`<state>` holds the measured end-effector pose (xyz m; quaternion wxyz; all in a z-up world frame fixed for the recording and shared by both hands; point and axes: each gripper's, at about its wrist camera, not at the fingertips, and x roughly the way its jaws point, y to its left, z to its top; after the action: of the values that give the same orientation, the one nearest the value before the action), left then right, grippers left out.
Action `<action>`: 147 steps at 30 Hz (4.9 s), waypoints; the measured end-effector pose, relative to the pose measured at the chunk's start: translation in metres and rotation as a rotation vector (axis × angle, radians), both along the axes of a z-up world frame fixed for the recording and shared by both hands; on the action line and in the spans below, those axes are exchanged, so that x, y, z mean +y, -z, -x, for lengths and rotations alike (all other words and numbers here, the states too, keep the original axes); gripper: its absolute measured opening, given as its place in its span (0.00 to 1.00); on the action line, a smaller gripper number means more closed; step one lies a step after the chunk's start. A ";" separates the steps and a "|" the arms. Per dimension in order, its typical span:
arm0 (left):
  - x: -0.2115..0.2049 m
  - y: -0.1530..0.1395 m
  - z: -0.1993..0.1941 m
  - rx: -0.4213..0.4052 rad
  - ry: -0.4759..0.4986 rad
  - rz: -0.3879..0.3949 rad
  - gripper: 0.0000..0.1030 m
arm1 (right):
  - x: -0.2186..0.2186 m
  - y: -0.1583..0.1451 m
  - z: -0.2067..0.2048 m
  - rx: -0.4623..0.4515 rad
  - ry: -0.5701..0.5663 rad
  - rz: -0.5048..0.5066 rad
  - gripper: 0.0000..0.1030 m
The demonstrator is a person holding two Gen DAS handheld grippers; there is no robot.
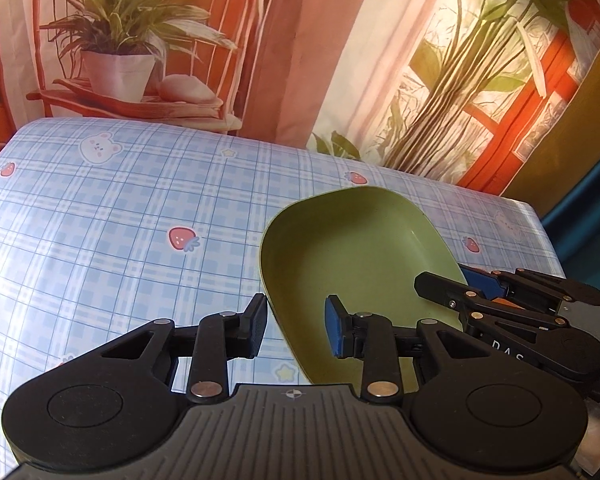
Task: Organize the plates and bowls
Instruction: 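Lift the green plate with the left tool and carry it toward the orange plate, then lower the green plate onto the orange plate and open the left tool, then move the left tool to the second olive-green plate and grasp its rim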
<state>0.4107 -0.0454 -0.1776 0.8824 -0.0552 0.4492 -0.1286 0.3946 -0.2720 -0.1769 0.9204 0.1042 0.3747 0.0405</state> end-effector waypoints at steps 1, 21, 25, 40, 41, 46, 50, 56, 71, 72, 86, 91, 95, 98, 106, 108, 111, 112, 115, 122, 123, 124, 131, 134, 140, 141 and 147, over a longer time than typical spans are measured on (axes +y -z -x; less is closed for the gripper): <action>-0.002 -0.002 0.003 -0.006 0.005 0.000 0.32 | -0.001 -0.004 0.007 -0.005 0.005 0.002 0.22; -0.070 -0.014 0.046 -0.091 0.173 -0.032 0.32 | -0.047 -0.024 0.118 -0.057 0.169 -0.050 0.22; -0.084 -0.012 0.048 -0.088 0.208 -0.031 0.32 | -0.059 -0.017 0.135 -0.053 0.202 -0.063 0.22; -0.122 0.000 0.044 -0.058 0.285 -0.053 0.32 | -0.092 -0.001 0.166 -0.052 0.270 -0.095 0.22; -0.123 0.001 0.044 -0.054 0.287 -0.055 0.32 | -0.093 0.000 0.169 -0.052 0.272 -0.097 0.22; -0.129 0.008 0.041 -0.047 0.310 -0.066 0.32 | -0.092 0.009 0.175 -0.037 0.282 -0.104 0.22; -0.135 0.011 0.034 -0.055 0.314 -0.068 0.32 | -0.098 0.013 0.173 -0.036 0.306 -0.114 0.22; -0.144 0.014 0.020 -0.082 0.306 -0.073 0.32 | -0.100 0.018 0.166 -0.047 0.333 -0.112 0.22; -0.155 0.032 -0.006 -0.081 0.295 -0.112 0.32 | -0.095 0.038 0.145 -0.030 0.346 -0.074 0.22; -0.155 0.034 -0.007 -0.080 0.297 -0.115 0.32 | -0.095 0.038 0.145 -0.033 0.344 -0.069 0.23; -0.159 0.037 -0.012 -0.091 0.310 -0.113 0.32 | -0.075 0.029 0.156 -0.032 0.317 -0.023 0.29; -0.160 0.037 -0.011 -0.096 0.313 -0.101 0.33 | -0.070 0.032 0.157 -0.003 0.329 -0.015 0.30; -0.156 0.029 -0.007 -0.113 0.310 -0.109 0.33 | -0.067 0.030 0.156 0.018 0.341 0.002 0.30; -0.149 0.019 0.000 -0.133 0.311 -0.110 0.33 | -0.064 0.027 0.159 0.022 0.339 0.001 0.31; -0.116 -0.001 0.024 -0.144 0.284 -0.114 0.33 | -0.044 0.014 0.170 0.010 0.325 -0.004 0.31; -0.107 -0.002 0.030 -0.142 0.271 -0.116 0.33 | -0.039 0.011 0.171 0.007 0.319 0.000 0.31; -0.095 -0.003 0.036 -0.132 0.244 -0.116 0.33 | -0.031 0.009 0.173 0.007 0.310 -0.009 0.31; -0.092 -0.003 0.039 -0.129 0.238 -0.115 0.33 | -0.027 0.008 0.173 0.007 0.302 -0.011 0.31; -0.083 -0.001 0.047 -0.122 0.218 -0.112 0.33 | -0.017 0.007 0.172 0.010 0.275 -0.010 0.31; -0.068 0.008 0.065 -0.100 0.202 -0.111 0.33 | 0.003 0.009 0.170 0.019 0.228 -0.015 0.31; -0.067 0.008 0.067 -0.100 0.201 -0.110 0.33 | 0.005 0.010 0.169 0.021 0.222 -0.015 0.31; -0.066 0.009 0.069 -0.099 0.200 -0.108 0.33 | 0.007 0.011 0.169 0.024 0.218 -0.015 0.31; -0.061 0.013 0.081 -0.091 0.192 -0.101 0.33 | 0.013 0.018 0.168 0.048 0.193 -0.017 0.31; -0.061 0.014 0.084 -0.086 0.189 -0.096 0.33 | 0.016 0.021 0.167 0.057 0.183 -0.018 0.31; -0.057 0.014 0.090 -0.076 0.182 -0.085 0.33 | 0.019 0.027 0.169 0.074 0.171 -0.022 0.29; -0.056 0.015 0.091 -0.074 0.181 -0.086 0.33 | 0.019 0.028 0.169 0.076 0.173 -0.022 0.29; -0.047 0.017 0.090 -0.060 0.153 -0.106 0.33 | 0.017 0.032 0.172 0.071 0.176 -0.052 0.21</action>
<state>0.3210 -0.0924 -0.1942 0.8848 0.0298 0.4315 -0.1732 0.2229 -0.2546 -0.2085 0.9035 0.1620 0.3953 -0.0344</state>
